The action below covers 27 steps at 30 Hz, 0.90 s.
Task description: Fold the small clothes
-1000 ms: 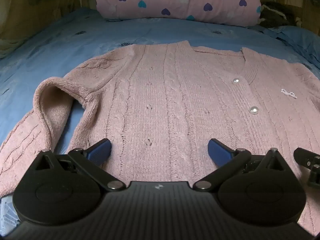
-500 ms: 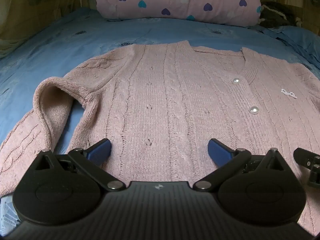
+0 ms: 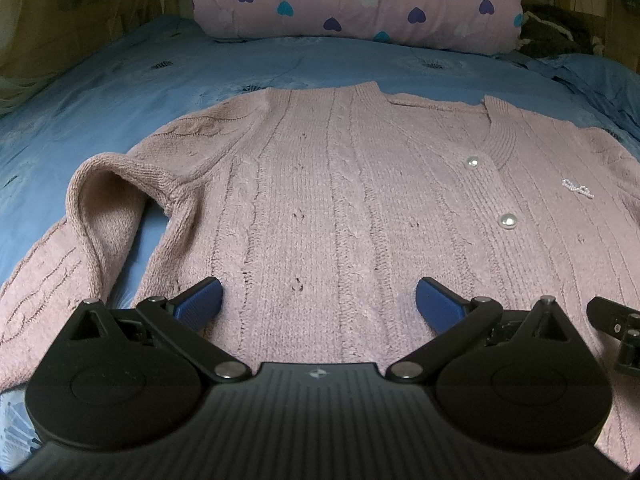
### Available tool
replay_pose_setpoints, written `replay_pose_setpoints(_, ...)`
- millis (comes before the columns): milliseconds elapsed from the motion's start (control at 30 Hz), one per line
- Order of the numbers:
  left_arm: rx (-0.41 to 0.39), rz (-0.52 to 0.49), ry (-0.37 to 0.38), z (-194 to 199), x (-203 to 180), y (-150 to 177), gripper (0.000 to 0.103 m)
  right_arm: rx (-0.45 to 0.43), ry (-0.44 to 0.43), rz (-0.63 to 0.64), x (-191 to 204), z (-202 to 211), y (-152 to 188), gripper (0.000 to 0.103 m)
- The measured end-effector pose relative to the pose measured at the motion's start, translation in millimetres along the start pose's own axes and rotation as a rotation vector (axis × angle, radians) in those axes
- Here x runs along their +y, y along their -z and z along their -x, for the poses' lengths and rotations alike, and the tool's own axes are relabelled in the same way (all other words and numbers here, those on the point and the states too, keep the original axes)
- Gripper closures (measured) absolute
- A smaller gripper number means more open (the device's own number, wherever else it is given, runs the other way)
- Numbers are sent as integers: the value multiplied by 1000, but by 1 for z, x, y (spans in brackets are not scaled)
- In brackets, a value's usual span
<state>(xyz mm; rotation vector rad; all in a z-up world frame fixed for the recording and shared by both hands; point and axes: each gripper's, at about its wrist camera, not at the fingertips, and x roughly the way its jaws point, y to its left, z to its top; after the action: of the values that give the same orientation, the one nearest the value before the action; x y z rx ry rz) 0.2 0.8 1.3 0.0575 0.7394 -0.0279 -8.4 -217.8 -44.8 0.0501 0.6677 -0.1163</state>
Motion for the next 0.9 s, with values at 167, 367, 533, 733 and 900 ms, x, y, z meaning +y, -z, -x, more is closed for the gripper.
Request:
replay_pose_setpoints(167, 0, -1, -1, 0, 0, 0, 0, 0, 0, 0, 0, 0, 0, 0)
replay_pose_setpoints(367, 0, 0, 0, 0, 1, 0, 0, 0, 0, 0, 0, 0, 0, 0)
replay_pose_setpoints(533, 0, 0, 0, 0, 1, 0, 0, 0, -1, -1, -1, 0, 0, 0)
replay_pose_setpoints(733, -1, 1, 1, 0, 0, 0, 0, 0, -13, -16, -3, -1, 1, 0)
replay_pose_setpoints(900, -1, 1, 1, 1, -1, 2, 0, 0, -13, -16, -3, 0, 0, 0)
